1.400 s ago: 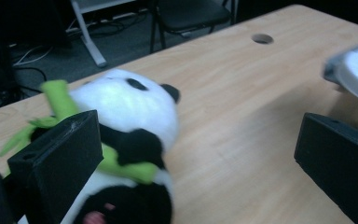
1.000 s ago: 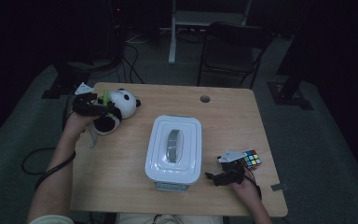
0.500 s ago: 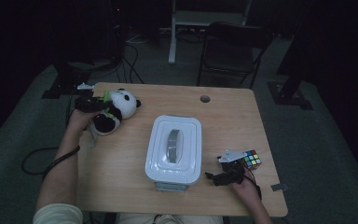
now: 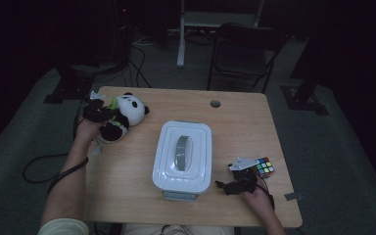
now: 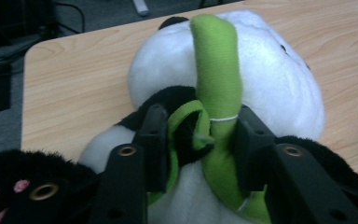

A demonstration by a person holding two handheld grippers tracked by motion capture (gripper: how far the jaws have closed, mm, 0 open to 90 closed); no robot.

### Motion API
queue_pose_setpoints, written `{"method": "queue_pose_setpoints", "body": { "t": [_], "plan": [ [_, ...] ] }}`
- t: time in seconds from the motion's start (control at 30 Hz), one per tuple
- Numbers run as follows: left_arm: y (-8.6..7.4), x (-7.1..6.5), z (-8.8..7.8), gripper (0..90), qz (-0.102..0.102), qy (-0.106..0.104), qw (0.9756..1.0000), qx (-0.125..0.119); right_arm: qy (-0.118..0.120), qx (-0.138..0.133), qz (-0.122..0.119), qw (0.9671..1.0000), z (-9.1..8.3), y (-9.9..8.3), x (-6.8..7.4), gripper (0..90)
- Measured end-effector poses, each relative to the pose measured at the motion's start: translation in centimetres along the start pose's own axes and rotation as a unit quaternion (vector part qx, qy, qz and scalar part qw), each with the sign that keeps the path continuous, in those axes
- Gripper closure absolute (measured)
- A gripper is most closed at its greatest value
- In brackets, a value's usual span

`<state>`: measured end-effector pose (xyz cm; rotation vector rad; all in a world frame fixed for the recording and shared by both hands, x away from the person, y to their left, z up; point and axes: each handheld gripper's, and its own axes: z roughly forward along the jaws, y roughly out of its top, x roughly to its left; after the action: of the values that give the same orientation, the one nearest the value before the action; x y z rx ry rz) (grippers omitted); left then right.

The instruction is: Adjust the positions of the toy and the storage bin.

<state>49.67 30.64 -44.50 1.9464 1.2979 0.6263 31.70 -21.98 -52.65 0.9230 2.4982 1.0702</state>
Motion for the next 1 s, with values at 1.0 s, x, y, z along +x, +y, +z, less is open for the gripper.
{"method": "queue_pose_setpoints", "body": {
  "t": [1.0],
  "plan": [
    [-0.1, -7.6, -4.7, 67.9, 0.028, -0.108, 0.9927, -0.045, 0.002, -0.001, 0.004, 1.0, 0.0, 0.0, 0.0, 13.3]
  ]
}}
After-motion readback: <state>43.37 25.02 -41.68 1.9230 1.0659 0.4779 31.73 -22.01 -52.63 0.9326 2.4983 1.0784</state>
